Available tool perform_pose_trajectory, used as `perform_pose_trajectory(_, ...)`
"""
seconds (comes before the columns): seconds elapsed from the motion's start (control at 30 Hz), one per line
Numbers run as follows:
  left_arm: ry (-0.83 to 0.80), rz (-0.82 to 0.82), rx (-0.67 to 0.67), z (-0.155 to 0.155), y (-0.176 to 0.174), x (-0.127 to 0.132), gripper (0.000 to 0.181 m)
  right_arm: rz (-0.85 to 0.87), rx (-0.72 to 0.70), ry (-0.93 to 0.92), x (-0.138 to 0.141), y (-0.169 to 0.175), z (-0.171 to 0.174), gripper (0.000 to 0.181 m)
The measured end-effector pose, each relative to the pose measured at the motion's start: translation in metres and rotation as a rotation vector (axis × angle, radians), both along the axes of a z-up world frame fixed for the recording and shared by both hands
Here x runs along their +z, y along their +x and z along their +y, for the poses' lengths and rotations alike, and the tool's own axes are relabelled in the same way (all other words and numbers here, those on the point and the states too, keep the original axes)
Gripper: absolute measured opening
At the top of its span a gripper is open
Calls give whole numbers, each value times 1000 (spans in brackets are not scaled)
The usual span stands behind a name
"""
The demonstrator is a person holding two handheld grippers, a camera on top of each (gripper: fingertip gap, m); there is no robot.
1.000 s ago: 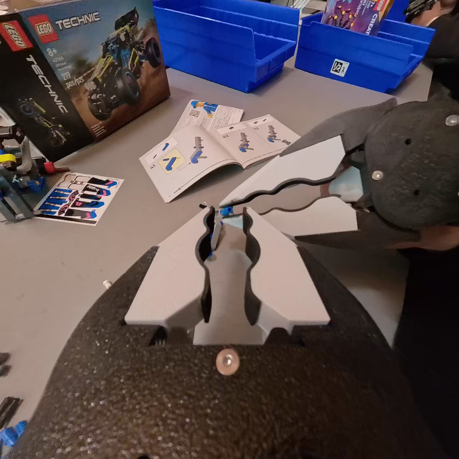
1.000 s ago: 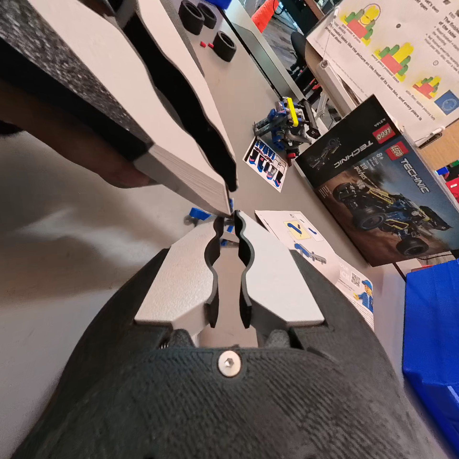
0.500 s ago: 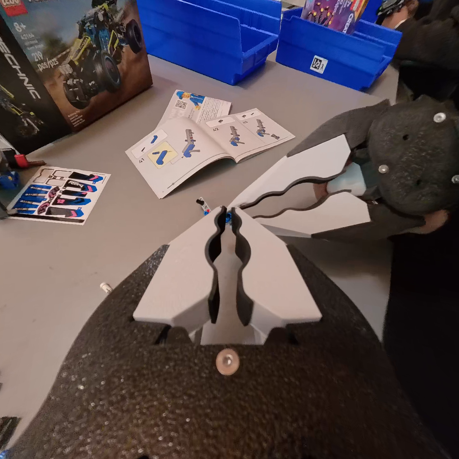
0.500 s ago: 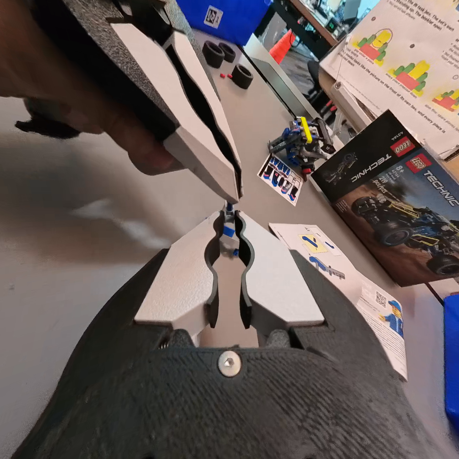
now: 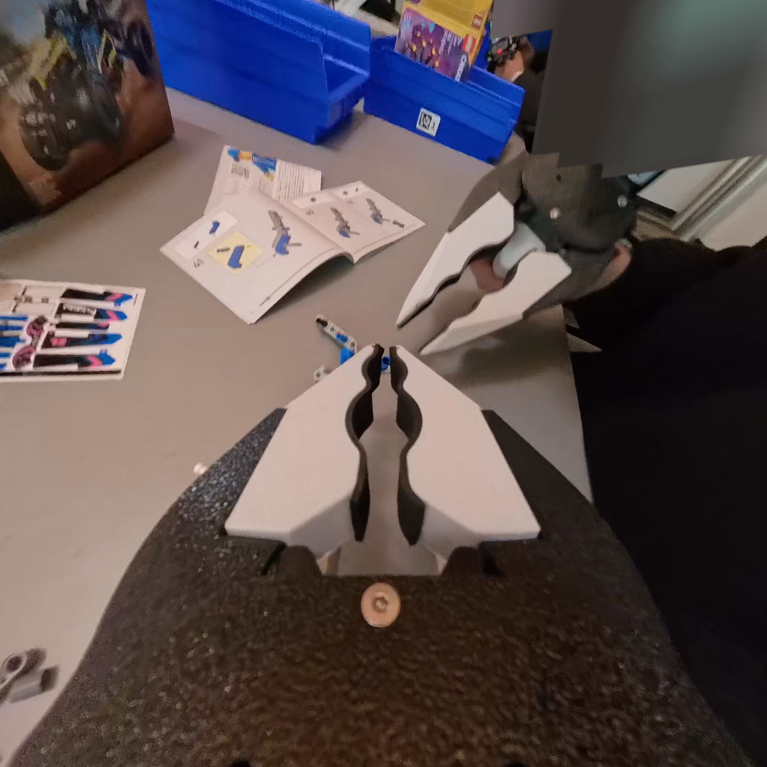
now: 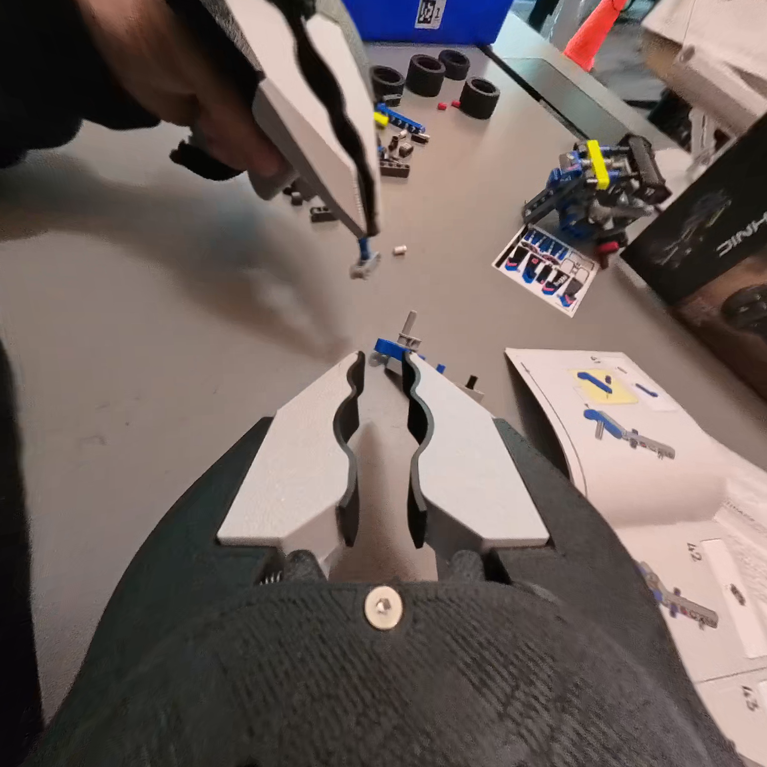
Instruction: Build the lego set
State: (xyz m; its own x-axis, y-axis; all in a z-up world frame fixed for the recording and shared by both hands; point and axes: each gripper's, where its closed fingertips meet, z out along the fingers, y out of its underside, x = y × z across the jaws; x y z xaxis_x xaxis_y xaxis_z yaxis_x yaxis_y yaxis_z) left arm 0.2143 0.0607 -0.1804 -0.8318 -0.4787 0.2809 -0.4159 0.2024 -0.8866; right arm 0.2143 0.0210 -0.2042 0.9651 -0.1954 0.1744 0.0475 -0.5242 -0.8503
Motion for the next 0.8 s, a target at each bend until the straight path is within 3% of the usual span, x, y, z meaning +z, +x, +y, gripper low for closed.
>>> perform_pose_trajectory(0.1,-27,134,-58,8,4,-9,1,63,24,-34,-1,12,-5,16)
perform_pose_trajectory(0.27,-162,321,-206,2,10,-12,1,128,166,-263,-21,28,2,32)
perform_pose_trajectory(0.53,-187,316,-285,-6,1,-18,1,112,282,-347,-36,29,18,35)
perform_pose_trajectory(0.6,-219,291,-297,-6,0,-13,1,81,269,-289,-20,26,21,33)
perform_pose_trajectory(0.7,-276,215,-286,-4,2,3,1,188,275,-79,9,7,30,29)
perform_pose_trajectory(0.8,-314,135,-288,-3,2,18,1,277,269,54,20,-5,34,34)
